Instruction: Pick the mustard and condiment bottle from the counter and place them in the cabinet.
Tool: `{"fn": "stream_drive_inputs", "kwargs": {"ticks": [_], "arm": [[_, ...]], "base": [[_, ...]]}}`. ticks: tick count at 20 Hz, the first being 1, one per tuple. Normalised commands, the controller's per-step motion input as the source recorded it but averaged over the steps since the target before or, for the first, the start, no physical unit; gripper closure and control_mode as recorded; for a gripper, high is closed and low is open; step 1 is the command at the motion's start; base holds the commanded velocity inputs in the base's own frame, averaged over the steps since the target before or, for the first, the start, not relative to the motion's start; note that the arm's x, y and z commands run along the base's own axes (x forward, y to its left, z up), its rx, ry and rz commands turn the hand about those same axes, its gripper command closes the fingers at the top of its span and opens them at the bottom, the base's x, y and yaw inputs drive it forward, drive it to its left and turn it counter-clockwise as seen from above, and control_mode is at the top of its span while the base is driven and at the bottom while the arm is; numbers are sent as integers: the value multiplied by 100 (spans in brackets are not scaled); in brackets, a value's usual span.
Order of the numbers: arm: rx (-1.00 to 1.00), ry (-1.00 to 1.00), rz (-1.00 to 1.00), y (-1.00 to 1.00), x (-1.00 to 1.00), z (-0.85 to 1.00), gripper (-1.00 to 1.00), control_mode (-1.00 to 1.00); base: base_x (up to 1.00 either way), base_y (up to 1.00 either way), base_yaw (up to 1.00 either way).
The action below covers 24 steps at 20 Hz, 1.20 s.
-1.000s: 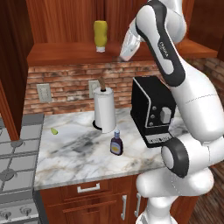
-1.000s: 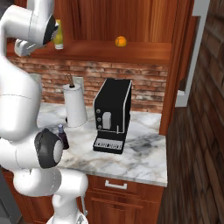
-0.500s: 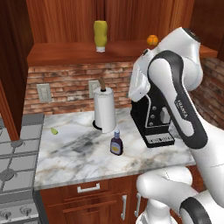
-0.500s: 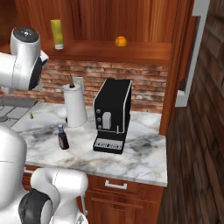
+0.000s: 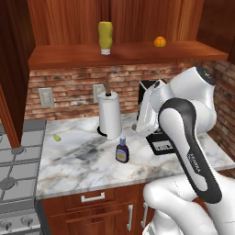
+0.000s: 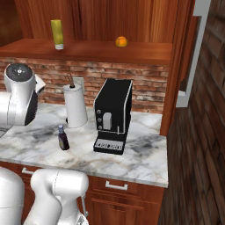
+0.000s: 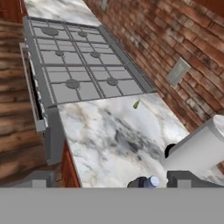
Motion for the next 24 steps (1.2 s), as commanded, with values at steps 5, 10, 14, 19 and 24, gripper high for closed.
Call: {"fn": "stream_drive_inputs", "kwargs": {"ticks": [5,10,14,19,24], "arm": [[0,7,-8,0,0,-38,-100,-100],[0,12,-10,0,0,-43,-100,-100],[0,16,-8,0,0,-46,-100,-100],[0,13,-8,0,0,-36,-100,-100],[0,5,-4,0,0,-13,-100,-100]], "base": [[0,0,0],[0,0,0],[0,0,0],[0,0,0],[0,0,0]]}}
